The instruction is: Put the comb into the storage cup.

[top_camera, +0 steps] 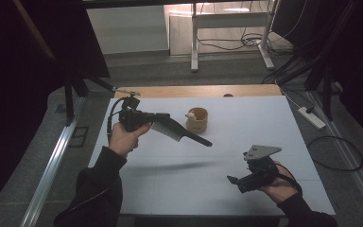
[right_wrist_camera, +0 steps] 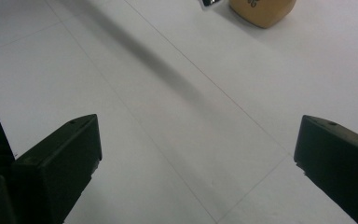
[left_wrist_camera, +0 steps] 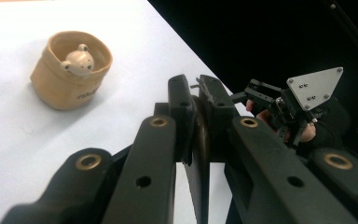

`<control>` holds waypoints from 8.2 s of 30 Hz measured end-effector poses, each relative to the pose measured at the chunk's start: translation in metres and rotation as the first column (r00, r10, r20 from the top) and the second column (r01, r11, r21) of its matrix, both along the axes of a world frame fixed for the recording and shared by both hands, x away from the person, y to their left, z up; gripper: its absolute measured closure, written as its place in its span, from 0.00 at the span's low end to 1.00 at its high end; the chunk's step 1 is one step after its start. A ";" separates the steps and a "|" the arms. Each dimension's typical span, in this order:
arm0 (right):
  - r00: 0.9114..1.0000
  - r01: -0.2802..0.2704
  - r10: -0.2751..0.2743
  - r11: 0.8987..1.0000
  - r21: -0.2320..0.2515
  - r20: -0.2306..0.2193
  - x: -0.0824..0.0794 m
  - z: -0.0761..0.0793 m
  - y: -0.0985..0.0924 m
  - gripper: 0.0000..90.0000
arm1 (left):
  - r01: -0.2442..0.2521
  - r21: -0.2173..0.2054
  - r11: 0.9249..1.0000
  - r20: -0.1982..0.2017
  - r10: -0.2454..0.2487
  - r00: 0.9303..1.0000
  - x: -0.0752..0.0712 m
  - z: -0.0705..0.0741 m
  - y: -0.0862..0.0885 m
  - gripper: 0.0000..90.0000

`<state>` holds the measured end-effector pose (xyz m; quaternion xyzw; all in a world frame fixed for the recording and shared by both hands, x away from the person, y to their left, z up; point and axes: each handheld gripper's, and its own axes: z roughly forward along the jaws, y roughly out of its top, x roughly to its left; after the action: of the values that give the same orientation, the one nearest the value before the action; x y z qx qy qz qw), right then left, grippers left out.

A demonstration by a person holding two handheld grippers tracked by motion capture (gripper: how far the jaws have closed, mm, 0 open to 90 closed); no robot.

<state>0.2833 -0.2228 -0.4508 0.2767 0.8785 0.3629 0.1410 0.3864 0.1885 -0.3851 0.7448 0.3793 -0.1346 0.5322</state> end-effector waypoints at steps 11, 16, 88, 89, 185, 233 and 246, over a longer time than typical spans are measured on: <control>1.000 0.028 -0.028 1.000 0.006 -0.010 -0.003 -0.001 -0.015 0.00 | -0.026 0.007 1.000 0.004 0.025 1.000 0.007 0.005 0.005 0.93; 0.999 0.051 -0.051 0.999 0.007 -0.015 -0.005 -0.001 -0.023 0.00 | -0.033 0.013 0.999 0.008 0.033 0.999 0.010 0.009 0.006 0.93; 0.946 0.312 -0.312 0.950 -0.007 -0.088 -0.037 -0.004 -0.092 0.00 | -0.182 0.121 0.976 0.036 0.179 0.983 0.075 0.052 0.008 0.93; 0.946 0.312 -0.311 0.950 -0.008 -0.087 -0.037 -0.004 -0.091 0.00 | -0.184 0.124 0.975 0.037 0.181 0.983 0.077 0.052 0.008 0.93; 0.955 0.276 -0.280 0.960 -0.049 -0.099 -0.036 -0.006 -0.088 0.00 | -0.193 0.223 0.956 -0.003 0.198 0.980 0.115 -0.009 -0.031 0.93; 0.956 0.269 -0.274 0.961 -0.058 -0.100 -0.036 -0.007 -0.086 0.00 | -0.253 0.296 0.921 0.179 0.207 0.962 0.103 -0.021 -0.035 0.60; 0.956 0.271 -0.275 0.961 -0.059 -0.099 -0.036 -0.007 -0.086 0.00 | -0.313 0.325 0.892 0.339 0.199 0.919 0.094 -0.019 -0.037 0.25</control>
<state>0.2474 -0.3092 -0.4577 0.4109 0.8460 0.3051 0.1492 0.4800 0.1513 -0.4041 0.7865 0.4097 0.1253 0.4448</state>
